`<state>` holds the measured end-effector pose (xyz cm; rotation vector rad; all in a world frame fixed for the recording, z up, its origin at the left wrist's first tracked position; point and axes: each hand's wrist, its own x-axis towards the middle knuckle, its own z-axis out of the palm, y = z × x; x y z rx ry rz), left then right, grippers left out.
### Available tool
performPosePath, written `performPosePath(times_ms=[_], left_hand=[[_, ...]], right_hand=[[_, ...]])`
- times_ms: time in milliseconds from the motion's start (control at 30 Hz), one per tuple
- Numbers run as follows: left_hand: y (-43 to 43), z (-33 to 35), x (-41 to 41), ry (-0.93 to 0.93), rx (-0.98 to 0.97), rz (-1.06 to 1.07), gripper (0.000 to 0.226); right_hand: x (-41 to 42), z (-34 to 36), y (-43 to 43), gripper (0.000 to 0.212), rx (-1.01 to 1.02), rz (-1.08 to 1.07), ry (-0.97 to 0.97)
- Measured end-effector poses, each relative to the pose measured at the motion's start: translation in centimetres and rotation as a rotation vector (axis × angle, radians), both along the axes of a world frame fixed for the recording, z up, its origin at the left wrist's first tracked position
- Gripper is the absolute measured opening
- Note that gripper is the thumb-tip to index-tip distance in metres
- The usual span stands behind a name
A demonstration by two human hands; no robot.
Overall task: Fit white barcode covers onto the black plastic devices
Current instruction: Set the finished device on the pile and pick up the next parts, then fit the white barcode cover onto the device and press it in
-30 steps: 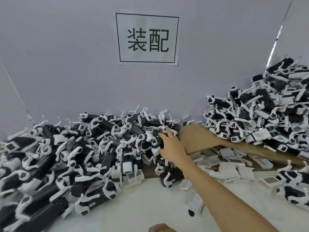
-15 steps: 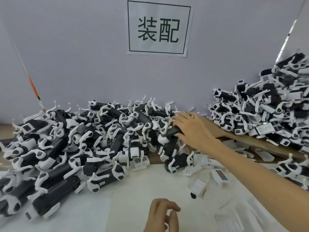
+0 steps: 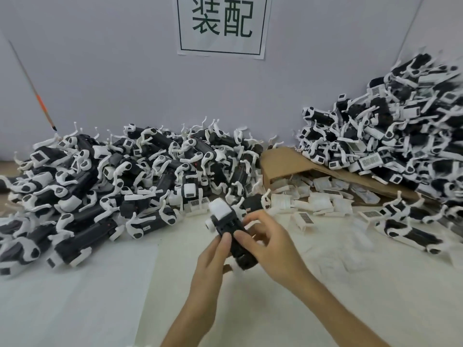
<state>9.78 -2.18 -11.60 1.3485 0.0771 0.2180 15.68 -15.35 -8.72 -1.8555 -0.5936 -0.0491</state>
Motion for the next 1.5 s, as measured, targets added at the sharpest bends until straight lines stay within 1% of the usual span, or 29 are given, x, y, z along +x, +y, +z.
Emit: performPosePath(times_ms=[33,100,167,233,300,333,367,467,567,600,667,733,767,833,900,967,1033,1100,1200,1300,1367,1433,1500], left_hand=[[0.0,-0.1,0.0,0.005,-0.022,0.013,0.048],[0.4,-0.4,0.0,0.012,-0.067,0.065,0.04],[0.9,-0.5,0.1,0.023,-0.092,0.091,0.034],[1.4,-0.6,0.2,0.035,-0.143,0.088,0.035],[1.7,-0.5,0.3,0.04,-0.214,0.067,0.041],[1.7,-0.5,0.4,0.049,-0.244,0.052,0.043],[1.8,-0.6,0.5,0.065,-0.258,0.036,0.043],[1.8,-0.9,0.7,0.112,-0.265,-0.002,0.033],[1.5,-0.8,0.6,0.13,-0.312,-0.011,0.034],[1.5,-0.6,0.5,0.135,-0.352,-0.013,0.037],[1.6,-0.3,0.5,0.136,-0.409,-0.014,0.041],[1.6,-0.2,0.4,0.135,-0.437,-0.017,0.04],[1.6,-0.2,0.4,0.137,-0.45,-0.021,0.039],[1.5,-0.1,0.2,0.139,-0.471,-0.032,0.038],[1.5,-0.3,0.3,0.124,-0.476,-0.038,0.038],[1.6,-0.5,0.3,0.096,-0.462,-0.051,0.038],[1.7,-0.7,0.5,0.062,-0.421,-0.069,0.044],[1.8,-0.8,0.5,0.038,-0.359,-0.093,0.047],[1.6,-0.9,0.5,0.019,-0.286,-0.134,0.043],[1.3,-0.8,0.3,0.016,-0.258,-0.15,0.039],[1.2,-0.7,0.2,0.014,-0.242,-0.16,0.043],[1.1,-0.6,0.1,0.009,-0.244,-0.166,0.046],[1.1,-0.5,0.0,0.006,-0.253,-0.172,0.044]], right_hand=[[-0.1,-0.6,0.0,0.004,0.007,0.025,0.002],[0.3,-1.3,-0.3,0.013,0.019,0.044,-0.038],[1.7,-1.7,-1.2,0.021,-0.058,-0.087,-0.15],[3.6,-2.3,-2.6,0.027,-0.282,-0.26,-0.218],[5.2,-3.3,-3.9,0.036,-0.591,-0.36,-0.224],[5.6,-3.8,-4.3,0.039,-0.69,-0.383,-0.211],[5.9,-4.3,-4.5,0.038,-0.731,-0.388,-0.195],[5.9,-5.0,-4.5,0.027,-0.728,-0.381,-0.186],[5.5,-4.7,-4.5,0.012,-0.733,-0.396,-0.195],[5.3,-4.5,-4.5,0.009,-0.705,-0.4,-0.198],[4.8,-4.1,-4.6,0.007,-0.574,-0.393,-0.206],[4.4,-3.4,-4.6,0.008,-0.368,-0.342,-0.183],[4.1,-3.0,-4.6,0.011,-0.249,-0.294,-0.14],[3.5,-2.2,-4.4,0.019,-0.042,-0.176,-0.009],[3.0,-1.8,-4.1,0.023,0.11,-0.097,0.132],[2.6,-1.7,-3.6,0.029,0.278,-0.063,0.254],[2.4,-1.4,-3.2,0.033,0.477,-0.038,0.385],[2.0,-1.1,-2.9,0.033,0.61,-0.066,0.519],[1.6,-0.9,-2.6,0.034,0.622,-0.109,0.635],[1.4,-0.9,-2.6,0.041,0.642,0.015,0.676],[1.3,-0.9,-2.6,0.038,0.638,0.135,0.647],[1.1,-1.0,-2.6,0.03,0.57,0.218,0.566],[1.2,-1.3,-2.6,0.033,0.487,0.254,0.484]])
